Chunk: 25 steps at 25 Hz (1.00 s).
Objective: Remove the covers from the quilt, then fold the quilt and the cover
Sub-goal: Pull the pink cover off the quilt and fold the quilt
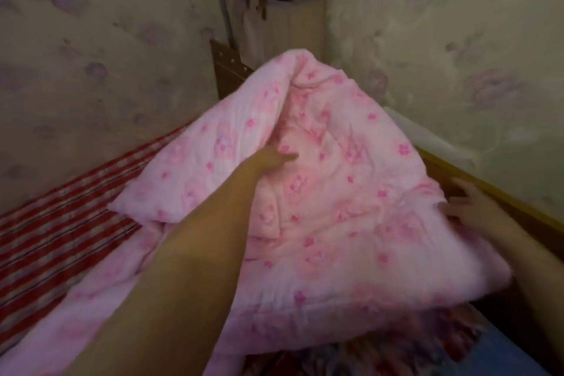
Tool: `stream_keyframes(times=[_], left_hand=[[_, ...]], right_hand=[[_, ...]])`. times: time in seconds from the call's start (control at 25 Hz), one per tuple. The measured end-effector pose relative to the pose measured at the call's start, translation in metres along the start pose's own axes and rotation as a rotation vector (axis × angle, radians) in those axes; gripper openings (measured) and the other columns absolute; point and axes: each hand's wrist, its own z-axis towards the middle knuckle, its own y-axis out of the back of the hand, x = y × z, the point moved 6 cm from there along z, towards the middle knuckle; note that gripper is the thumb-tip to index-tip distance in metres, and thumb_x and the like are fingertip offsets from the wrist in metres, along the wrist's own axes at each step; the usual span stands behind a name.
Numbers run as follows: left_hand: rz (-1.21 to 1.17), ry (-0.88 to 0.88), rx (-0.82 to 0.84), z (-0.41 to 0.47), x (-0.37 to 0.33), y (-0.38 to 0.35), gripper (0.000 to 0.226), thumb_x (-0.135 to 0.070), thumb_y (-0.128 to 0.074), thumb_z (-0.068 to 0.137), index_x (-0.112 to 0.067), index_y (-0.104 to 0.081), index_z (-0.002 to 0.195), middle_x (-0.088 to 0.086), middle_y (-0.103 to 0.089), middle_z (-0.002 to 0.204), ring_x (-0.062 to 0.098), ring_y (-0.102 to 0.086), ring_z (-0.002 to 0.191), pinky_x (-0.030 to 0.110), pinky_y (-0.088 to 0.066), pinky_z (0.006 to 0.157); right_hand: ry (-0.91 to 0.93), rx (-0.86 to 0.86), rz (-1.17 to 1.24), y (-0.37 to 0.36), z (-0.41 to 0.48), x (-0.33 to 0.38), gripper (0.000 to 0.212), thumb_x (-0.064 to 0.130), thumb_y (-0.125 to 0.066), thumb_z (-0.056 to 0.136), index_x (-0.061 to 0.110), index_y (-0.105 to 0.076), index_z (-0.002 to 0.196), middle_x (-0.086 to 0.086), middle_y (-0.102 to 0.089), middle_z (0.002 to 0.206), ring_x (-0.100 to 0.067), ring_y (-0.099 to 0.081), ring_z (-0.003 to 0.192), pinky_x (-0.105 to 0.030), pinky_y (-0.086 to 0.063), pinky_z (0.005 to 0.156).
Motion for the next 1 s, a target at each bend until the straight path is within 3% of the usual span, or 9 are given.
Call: stream_keyframes(times=[0.12,0.28,0.4,0.52,0.64,0.72,0.8,0.92,1.0], left_hand=[[0.248,0.171,0.134,-0.034,0.085,-0.098,0.101,-0.054,-0.058,0.085,-0.011,0.005,0.151,0.012,0.012,0.158,0.03,0.004,0.146,0.039,-0.003,0.117],[0.332,0.43,0.31,-0.103,0.213,-0.153,0.125,-0.077,-0.061,0.064,-0.012,0.002,0.151,0.016,0.002,0.158,0.032,0.002,0.146,0.051,-0.008,0.117],[0.411,0.555,0.333,-0.165,0.283,-0.151,0.142,-0.099,-0.043,0.04,-0.022,0.0,0.151,0.013,-0.002,0.159,0.033,-0.002,0.146,0.059,-0.005,0.114],[0.44,0.512,0.217,-0.207,0.323,-0.133,0.12,-0.084,-0.052,0.062,-0.028,0.006,0.151,0.007,0.013,0.158,0.026,0.01,0.146,0.064,0.001,0.109],[0.437,0.392,-0.013,-0.251,0.362,-0.119,0.111,-0.063,-0.063,0.073,-0.029,0.01,0.15,0.002,0.016,0.158,0.019,0.01,0.146,0.064,-0.012,0.109],[0.363,0.318,-0.231,-0.275,0.383,-0.111,0.105,-0.035,-0.07,0.078,-0.025,0.004,0.151,0.005,0.007,0.159,0.025,-0.004,0.146,0.06,-0.027,0.107],[0.254,0.266,-0.35,-0.292,0.408,-0.117,0.103,-0.019,-0.081,0.063,-0.006,-0.024,0.148,0.023,-0.024,0.151,0.041,-0.034,0.132,0.05,-0.039,0.1],[0.295,0.358,-0.052,-0.308,0.44,-0.17,0.099,-0.045,-0.093,0.026,0.002,-0.057,0.106,0.025,-0.059,0.094,0.04,-0.058,0.084,0.044,-0.045,0.073],[0.415,0.385,0.187,-0.317,0.448,-0.196,0.119,-0.067,-0.081,0.034,-0.002,-0.05,0.129,0.027,-0.055,0.117,0.042,-0.054,0.108,0.053,-0.04,0.09]], right_hand=[[-0.032,0.167,-0.24,-0.075,0.003,-0.055,0.072,0.011,-0.069,0.083,0.011,-0.032,0.144,-0.013,-0.045,0.137,-0.032,-0.052,0.117,-0.036,-0.044,0.091],[-0.076,0.231,-0.583,-0.138,-0.04,-0.164,0.059,0.022,-0.059,0.09,0.006,-0.035,0.142,-0.013,-0.039,0.146,-0.027,-0.04,0.131,-0.029,-0.03,0.105],[-0.023,0.048,-0.441,-0.147,-0.069,-0.18,0.041,0.013,-0.058,0.091,0.005,-0.052,0.13,-0.013,-0.048,0.139,-0.03,-0.044,0.127,-0.033,-0.032,0.105],[-0.105,-0.008,-0.235,-0.149,-0.086,-0.168,0.027,0.0,-0.054,0.089,0.007,-0.065,0.112,-0.016,-0.058,0.127,-0.03,-0.054,0.111,-0.028,-0.041,0.095],[-0.214,-0.139,0.019,-0.171,-0.137,-0.158,0.032,-0.011,-0.044,0.083,0.01,-0.068,0.088,-0.02,-0.065,0.109,-0.021,-0.057,0.084,-0.007,-0.045,0.07],[-0.305,-0.297,0.108,-0.189,-0.173,-0.171,0.023,-0.007,-0.047,0.083,0.006,-0.065,0.088,-0.021,-0.065,0.1,-0.026,-0.055,0.085,-0.024,-0.047,0.072],[-0.44,-0.291,0.257,-0.228,-0.212,-0.196,0.015,0.001,-0.053,0.083,0.004,-0.061,0.095,-0.018,-0.063,0.087,-0.024,-0.055,0.076,-0.033,-0.046,0.065],[-0.587,-0.101,0.499,-0.301,-0.252,-0.222,0.027,0.017,-0.057,0.09,0.021,-0.058,0.116,-0.001,-0.068,0.09,-0.02,-0.062,0.07,-0.034,-0.052,0.068],[-0.489,-0.063,0.575,-0.325,-0.248,-0.212,0.034,0.023,-0.053,0.095,0.027,-0.047,0.128,-0.002,-0.064,0.117,-0.025,-0.066,0.087,-0.038,-0.051,0.081]])
